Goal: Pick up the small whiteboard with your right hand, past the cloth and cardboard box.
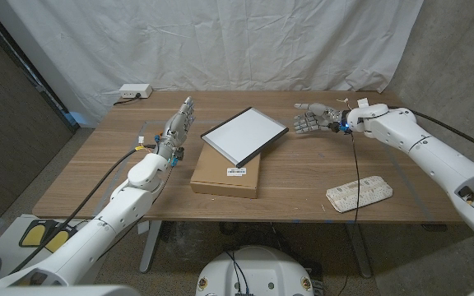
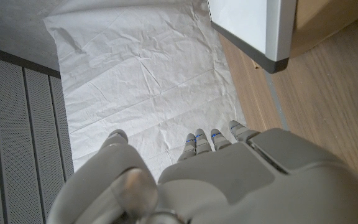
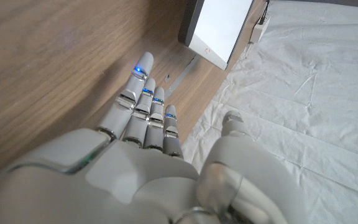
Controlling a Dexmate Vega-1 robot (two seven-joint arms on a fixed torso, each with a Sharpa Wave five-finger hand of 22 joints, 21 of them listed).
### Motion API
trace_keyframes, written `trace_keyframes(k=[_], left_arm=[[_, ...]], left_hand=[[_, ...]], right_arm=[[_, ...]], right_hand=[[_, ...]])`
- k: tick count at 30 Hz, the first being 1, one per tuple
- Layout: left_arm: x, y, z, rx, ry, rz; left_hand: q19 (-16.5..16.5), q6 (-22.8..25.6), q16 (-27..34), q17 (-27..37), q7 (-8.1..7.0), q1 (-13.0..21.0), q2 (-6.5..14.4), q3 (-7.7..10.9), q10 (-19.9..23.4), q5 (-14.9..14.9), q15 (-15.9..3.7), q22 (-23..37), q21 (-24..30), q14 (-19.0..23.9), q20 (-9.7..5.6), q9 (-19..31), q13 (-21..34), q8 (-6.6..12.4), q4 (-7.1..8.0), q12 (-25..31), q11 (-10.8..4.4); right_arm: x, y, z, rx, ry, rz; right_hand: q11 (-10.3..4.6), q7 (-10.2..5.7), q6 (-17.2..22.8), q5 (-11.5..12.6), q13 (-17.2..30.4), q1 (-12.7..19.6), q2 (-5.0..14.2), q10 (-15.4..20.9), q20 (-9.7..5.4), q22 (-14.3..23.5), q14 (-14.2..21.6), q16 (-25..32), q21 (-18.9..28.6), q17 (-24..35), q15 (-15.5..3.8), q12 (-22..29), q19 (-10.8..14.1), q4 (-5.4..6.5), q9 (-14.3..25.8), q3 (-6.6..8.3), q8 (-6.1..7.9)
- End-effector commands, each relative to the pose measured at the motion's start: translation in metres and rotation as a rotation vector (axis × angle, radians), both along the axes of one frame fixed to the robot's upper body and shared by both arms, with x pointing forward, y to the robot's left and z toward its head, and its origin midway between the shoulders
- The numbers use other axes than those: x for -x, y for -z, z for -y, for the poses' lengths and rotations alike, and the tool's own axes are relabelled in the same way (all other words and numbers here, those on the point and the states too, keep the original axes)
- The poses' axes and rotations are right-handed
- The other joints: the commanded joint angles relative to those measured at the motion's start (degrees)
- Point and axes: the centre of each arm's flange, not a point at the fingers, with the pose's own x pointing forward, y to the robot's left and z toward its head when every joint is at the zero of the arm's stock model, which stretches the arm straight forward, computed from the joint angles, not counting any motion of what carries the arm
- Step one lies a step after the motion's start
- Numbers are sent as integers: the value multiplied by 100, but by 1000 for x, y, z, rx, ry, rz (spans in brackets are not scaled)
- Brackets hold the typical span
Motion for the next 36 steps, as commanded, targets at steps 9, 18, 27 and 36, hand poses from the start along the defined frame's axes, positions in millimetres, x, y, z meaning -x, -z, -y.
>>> trace_keyframes(k=[9, 18, 27, 36], left_arm=[[-3, -3, -3, 4, 11, 10], [-4, -5, -4, 0, 10, 10], [-5, -6, -6, 1, 13, 9], [-6, -6, -6, -2, 14, 10]], left_hand=[[3, 8, 6, 9, -2, 65, 7, -32, 13, 34, 1, 27, 17, 16, -85, 33, 16, -15, -13, -18, 16], [1, 11, 6, 9, 3, 69, 9, -43, 10, 34, 2, 27, 16, 18, -81, 33, 17, -17, -15, -20, 27], [5, 15, 6, 10, -1, 74, 14, -53, 12, 33, -1, 27, 17, 19, -70, 33, 17, -18, -16, -21, 10], [4, 16, 5, 10, 3, 79, 18, -63, 9, 33, -1, 28, 17, 18, -60, 33, 17, -20, -18, -24, 16]], right_arm=[[0, 2, -3, 23, -12, -64], [-3, 1, -8, 49, -34, -94], [-4, 2, -10, 55, -56, -114], [-7, 2, -17, 55, -89, -133]], right_hand=[[52, 229, 112, 0, 22, 134, -71, 41, 26, 21, 104, -73, -53, 27, 56, -22, 154, -53, -18, -11, -27], [118, 268, -14, -1, 24, 129, -88, -45, 33, 21, 89, -108, -78, 33, 94, -74, 190, -46, -12, -26, -92], [190, 327, -57, 15, 26, 232, -141, -133, 70, 19, -15, -190, -142, 25, 154, -131, 157, -101, -7, -19, -119], [230, 333, -136, 33, 27, 355, -176, -198, 77, 19, -43, -228, -184, 20, 152, -175, 160, -152, -5, 1, -157]])
